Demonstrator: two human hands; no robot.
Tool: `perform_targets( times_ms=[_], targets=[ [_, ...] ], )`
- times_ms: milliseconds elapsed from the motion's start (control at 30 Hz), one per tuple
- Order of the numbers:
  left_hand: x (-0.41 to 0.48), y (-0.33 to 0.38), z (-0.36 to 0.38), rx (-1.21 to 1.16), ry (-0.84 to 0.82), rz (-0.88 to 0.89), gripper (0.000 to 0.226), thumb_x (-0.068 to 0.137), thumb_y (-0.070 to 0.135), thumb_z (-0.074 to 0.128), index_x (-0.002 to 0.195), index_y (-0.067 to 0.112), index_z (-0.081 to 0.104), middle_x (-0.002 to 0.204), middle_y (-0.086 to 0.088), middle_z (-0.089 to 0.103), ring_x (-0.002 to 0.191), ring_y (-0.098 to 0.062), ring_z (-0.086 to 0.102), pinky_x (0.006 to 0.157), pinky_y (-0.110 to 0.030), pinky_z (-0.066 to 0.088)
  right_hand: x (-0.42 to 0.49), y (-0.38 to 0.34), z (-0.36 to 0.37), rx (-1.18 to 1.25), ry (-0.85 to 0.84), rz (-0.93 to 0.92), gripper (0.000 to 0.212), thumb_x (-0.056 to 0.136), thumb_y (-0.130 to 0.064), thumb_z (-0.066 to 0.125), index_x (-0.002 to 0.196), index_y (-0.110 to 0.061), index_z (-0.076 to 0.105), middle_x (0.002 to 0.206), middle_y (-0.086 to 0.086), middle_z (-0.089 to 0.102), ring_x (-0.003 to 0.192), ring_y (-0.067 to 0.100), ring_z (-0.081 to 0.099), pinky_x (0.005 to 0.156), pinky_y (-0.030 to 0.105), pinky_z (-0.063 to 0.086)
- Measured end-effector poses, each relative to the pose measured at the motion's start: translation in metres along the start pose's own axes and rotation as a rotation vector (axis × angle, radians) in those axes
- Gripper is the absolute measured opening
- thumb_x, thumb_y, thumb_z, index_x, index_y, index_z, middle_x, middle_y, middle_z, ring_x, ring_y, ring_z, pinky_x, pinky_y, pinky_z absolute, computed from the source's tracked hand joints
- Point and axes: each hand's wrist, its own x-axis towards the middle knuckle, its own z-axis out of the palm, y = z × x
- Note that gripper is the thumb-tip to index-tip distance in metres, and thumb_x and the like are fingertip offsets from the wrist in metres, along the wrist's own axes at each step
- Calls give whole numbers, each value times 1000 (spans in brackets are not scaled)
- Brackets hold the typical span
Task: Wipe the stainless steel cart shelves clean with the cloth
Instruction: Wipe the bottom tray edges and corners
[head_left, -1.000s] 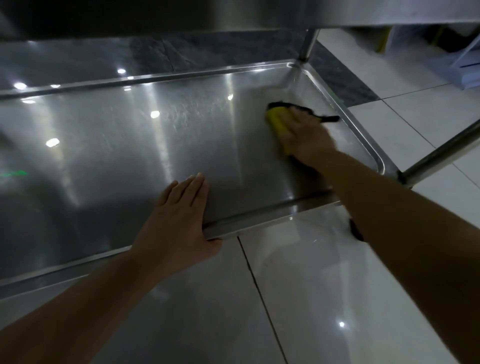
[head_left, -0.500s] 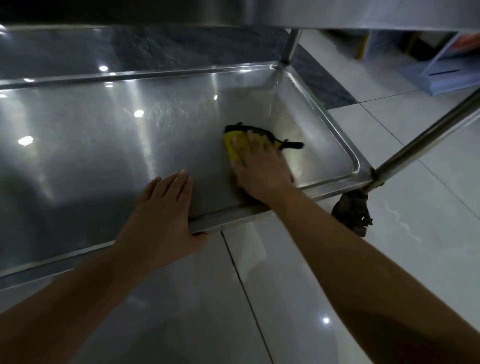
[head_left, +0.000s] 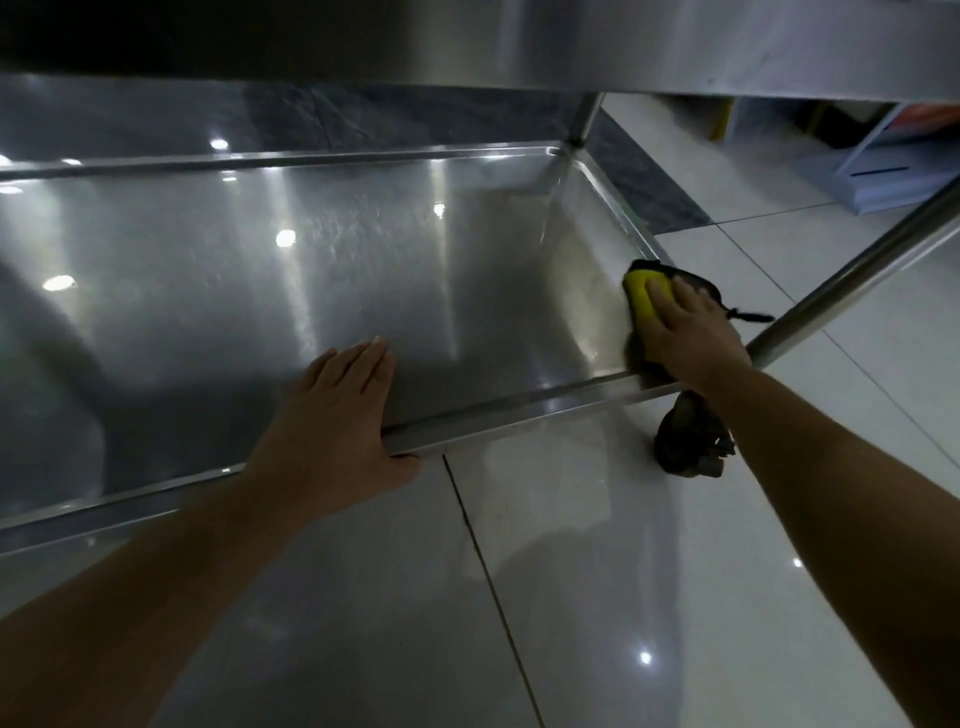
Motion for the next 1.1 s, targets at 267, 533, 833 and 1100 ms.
perform_targets(
  times_ms=[267, 533, 833, 1100],
  targets=[
    [0, 0, 3, 16, 16, 8, 110, 60, 72, 39, 141, -1, 36, 148, -18, 35, 135, -33, 34, 114, -43, 19, -43, -77, 2, 513, 254, 120, 67, 90, -46, 13, 143, -20, 43, 148, 14, 39, 132, 36, 39, 101, 47, 37],
    [2, -2, 6, -13, 14, 10, 111, 60, 72, 53, 140, -2, 38, 147, -19, 37, 133, -35, 38, 112, -45, 22, -91, -173, -17, 640, 390, -255, 59, 90, -42, 27, 144, -24, 42, 151, 3, 37, 138, 29, 30, 106, 40, 22],
    [3, -1, 6, 6, 0, 7, 113, 57, 76, 36, 141, 0, 38, 148, -17, 36, 134, -33, 35, 112, -42, 20, -61, -43, 35, 413, 429, -381, 73, 80, -51, 60, 144, -29, 32, 142, 11, 45, 113, 35, 50, 91, 46, 42],
    [4, 2, -2, 46, -42, 3, 110, 56, 74, 43, 134, -4, 46, 139, -20, 47, 124, -28, 33, 106, -34, 15, -54, 29, 54, 361, 387, -148, 97, 58, -27, 90, 141, -8, 43, 139, 22, 47, 111, 49, 52, 91, 60, 43]
  ],
)
